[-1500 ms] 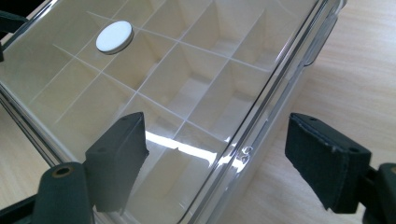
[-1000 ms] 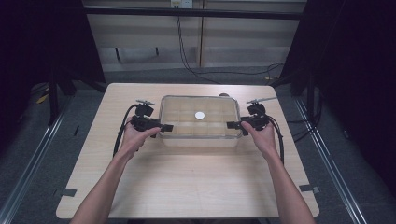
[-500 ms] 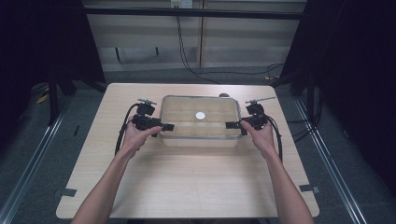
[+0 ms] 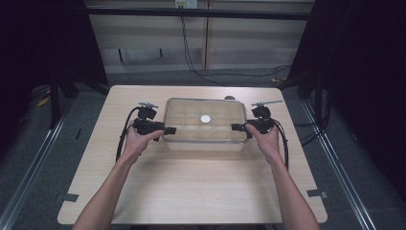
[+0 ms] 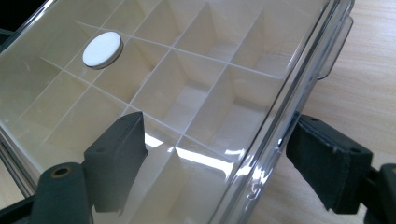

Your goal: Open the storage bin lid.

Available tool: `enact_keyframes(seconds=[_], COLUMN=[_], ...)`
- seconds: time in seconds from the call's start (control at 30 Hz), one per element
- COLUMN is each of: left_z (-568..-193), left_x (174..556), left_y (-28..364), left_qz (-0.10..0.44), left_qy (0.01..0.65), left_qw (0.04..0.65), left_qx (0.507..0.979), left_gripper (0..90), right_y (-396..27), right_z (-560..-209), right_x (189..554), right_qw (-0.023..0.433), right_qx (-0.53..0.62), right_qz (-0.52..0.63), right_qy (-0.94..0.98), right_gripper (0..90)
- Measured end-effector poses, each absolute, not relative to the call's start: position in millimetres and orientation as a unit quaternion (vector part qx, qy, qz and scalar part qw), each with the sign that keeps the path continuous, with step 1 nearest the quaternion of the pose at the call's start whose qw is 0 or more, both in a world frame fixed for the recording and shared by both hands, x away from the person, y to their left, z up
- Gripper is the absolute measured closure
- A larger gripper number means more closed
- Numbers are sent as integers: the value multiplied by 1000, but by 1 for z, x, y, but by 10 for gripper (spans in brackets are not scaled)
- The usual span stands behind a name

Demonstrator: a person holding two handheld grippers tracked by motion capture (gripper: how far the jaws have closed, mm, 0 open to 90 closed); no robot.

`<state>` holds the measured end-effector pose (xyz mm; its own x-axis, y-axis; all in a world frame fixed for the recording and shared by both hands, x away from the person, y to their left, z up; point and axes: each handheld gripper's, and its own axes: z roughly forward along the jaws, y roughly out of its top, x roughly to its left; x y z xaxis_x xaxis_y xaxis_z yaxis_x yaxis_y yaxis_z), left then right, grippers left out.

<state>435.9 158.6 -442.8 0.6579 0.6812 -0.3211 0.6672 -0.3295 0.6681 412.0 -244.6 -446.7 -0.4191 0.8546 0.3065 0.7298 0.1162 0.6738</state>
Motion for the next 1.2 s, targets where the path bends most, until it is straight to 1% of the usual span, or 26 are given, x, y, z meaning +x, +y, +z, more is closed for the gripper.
enact_keyframes(seconds=[0.1, 0.33, 0.47, 0.5, 0.57, 0.63, 0.73, 0.77, 0.8, 0.83, 0.87, 0.9, 1.1, 1.2], left_z=[-441, -440, -441, -440, -438, -437, -438, -438, -438, -438, -438, -437, -434, -435], left_x=[434, 430, 428, 427, 426, 425, 425, 425, 425, 425, 425, 424, 422, 423], left_y=[159, 161, 163, 163, 161, 159, 161, 162, 162, 163, 164, 165, 167, 168], left_qz=[15, 12, 9, 12, 20, 23, 22, 23, 24, 24, 25, 29, 41, 37], left_qy=[412, 407, 404, 402, 397, 396, 399, 398, 403, 402, 404, 406, 403, 406], left_qw=[404, 411, 424, 424, 416, 418, 422, 425, 430, 432, 434, 437, 446, 449], left_qx=[817, 816, 810, 811, 818, 817, 814, 812, 808, 807, 805, 802, 798, 795], left_gripper=[294, 301, 360, 360, 365, 377, 385, 418, 418, 446, 446, 472, 515, 517], right_y=[-243, -242, -242, -242, -244, -247, -249, -250, -250, -252, -252, -256, -263, -266], right_z=[-446, -444, -442, -441, -439, -438, -437, -436, -436, -435, -435, -435, -435, -437], right_x=[412, 411, 409, 408, 407, 405, 403, 402, 402, 400, 400, 398, 394, 394], right_qw=[80, 79, 88, 90, 95, 95, 92, 93, 93, 89, 89, 83, 72, 70], right_qx=[537, 543, 547, 549, 544, 547, 546, 544, 544, 543, 543, 540, 531, 530], right_qz=[393, 385, 388, 389, 392, 400, 414, 419, 419, 430, 430, 446, 476, 485], right_qy=[742, 742, 737, 734, 736, 729, 722, 721, 721, 716, 716, 709, 697, 692], right_gripper=[191, 184, 187, 189, 222, 282, 304, 323, 323, 327, 327, 351, 386, 423])
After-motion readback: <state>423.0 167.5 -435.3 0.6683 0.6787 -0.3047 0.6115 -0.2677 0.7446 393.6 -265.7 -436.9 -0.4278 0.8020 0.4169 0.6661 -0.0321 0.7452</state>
